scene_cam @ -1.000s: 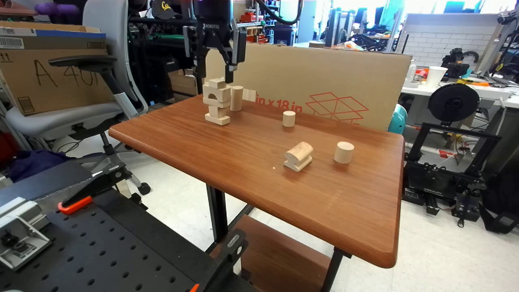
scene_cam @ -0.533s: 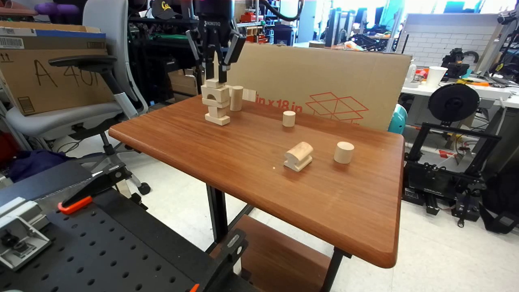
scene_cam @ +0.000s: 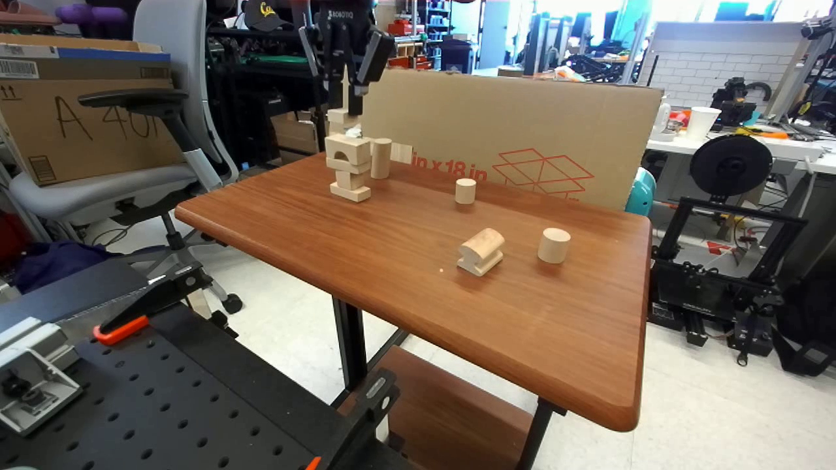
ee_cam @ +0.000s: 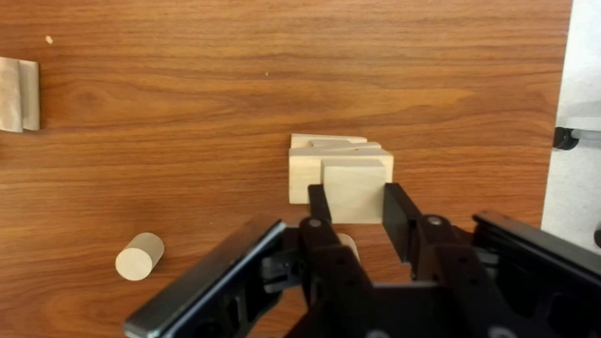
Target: Remove the small block from the stack
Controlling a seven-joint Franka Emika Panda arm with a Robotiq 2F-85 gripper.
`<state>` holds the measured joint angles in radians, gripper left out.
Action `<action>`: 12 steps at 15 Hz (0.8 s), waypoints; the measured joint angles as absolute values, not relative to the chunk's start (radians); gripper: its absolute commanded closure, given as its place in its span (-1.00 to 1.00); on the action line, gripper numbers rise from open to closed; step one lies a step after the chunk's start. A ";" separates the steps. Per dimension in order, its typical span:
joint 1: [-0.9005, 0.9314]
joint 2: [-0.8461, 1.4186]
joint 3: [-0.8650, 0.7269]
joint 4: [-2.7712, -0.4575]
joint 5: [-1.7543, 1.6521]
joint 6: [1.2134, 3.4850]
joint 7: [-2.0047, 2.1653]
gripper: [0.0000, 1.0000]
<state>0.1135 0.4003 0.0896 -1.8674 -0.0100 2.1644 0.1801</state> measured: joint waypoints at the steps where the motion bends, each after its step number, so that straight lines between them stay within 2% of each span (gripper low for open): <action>1: 0.113 0.381 0.090 -1.871 -0.003 2.152 0.182 0.83; 7: 0.112 0.233 0.085 -2.003 0.003 2.141 0.193 0.83; 12: 0.113 0.221 0.084 -2.097 -0.024 2.145 0.202 0.83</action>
